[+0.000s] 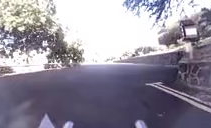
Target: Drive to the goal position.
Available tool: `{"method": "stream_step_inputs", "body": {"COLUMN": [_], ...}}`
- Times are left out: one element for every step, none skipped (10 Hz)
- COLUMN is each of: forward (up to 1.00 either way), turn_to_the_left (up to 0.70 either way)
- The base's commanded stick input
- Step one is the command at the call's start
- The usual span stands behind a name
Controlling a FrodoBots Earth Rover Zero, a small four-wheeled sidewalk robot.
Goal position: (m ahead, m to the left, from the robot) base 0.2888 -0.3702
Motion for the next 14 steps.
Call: {"method": "stream_step_inputs", "body": {"forward": [0.70,0.70,0.70,0.70,0.70,0.70,0.70,0.70,0.70,0.70,0.70,0.70,0.70,0.70], "turn_to_the_left": [0.00,0.00,0.00,0.00,0.00,0.00,0.00,0.00,0.00,0.00,0.00,0.00,0.00,0.00]}}
